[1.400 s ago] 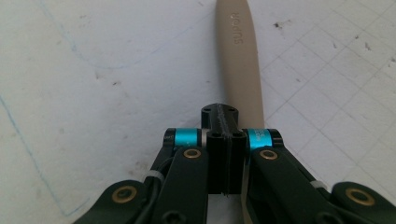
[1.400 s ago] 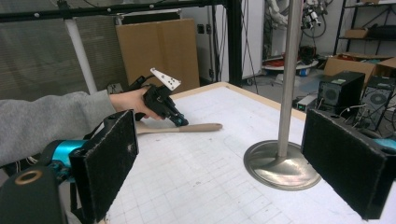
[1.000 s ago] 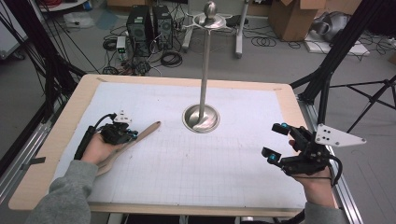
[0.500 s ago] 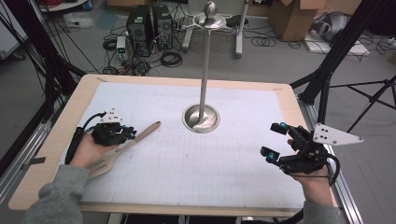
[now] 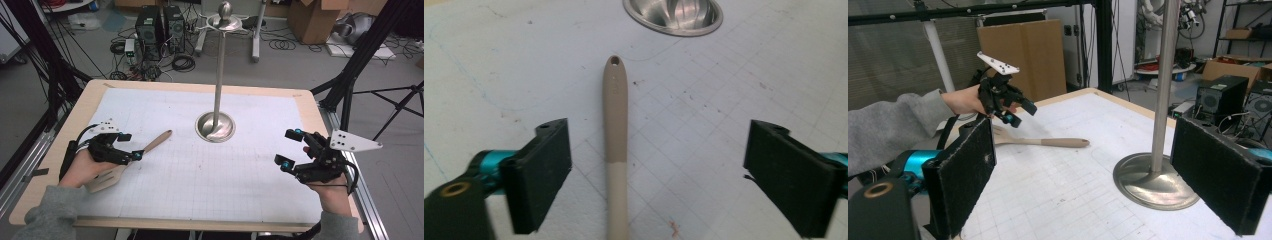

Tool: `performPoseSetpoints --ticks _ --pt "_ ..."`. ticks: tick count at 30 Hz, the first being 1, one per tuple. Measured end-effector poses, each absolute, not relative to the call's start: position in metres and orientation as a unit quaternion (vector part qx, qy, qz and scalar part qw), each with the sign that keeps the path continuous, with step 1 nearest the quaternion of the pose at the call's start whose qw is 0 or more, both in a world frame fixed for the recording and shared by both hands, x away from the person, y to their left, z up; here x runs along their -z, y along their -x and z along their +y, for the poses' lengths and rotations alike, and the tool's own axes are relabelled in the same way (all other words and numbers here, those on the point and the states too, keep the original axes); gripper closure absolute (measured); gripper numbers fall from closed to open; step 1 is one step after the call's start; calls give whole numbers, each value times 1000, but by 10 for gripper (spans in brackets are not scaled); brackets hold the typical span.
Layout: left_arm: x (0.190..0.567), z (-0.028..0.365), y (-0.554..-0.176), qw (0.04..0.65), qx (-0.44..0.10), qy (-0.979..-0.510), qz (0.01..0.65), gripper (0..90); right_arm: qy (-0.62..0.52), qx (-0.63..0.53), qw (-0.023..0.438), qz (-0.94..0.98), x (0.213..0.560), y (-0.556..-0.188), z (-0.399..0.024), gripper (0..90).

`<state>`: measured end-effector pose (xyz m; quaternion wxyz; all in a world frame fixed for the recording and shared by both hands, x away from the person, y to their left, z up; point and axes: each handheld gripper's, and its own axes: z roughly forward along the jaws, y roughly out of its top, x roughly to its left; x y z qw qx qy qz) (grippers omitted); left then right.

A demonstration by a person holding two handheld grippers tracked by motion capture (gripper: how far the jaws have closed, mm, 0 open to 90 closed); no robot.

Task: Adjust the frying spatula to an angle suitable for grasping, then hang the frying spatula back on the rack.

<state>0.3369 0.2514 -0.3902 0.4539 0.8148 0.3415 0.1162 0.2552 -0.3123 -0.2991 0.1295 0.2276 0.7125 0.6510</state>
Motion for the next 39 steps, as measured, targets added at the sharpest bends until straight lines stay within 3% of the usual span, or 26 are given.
performPoseSetpoints --ticks 8,39 --pt "385 251 -329 465 -132 -806 341 103 -225 -654 123 712 298 -258 -309 101" --pt "405 249 -327 384 -144 -847 338 163 -217 -654 119 715 298 -262 -304 101"
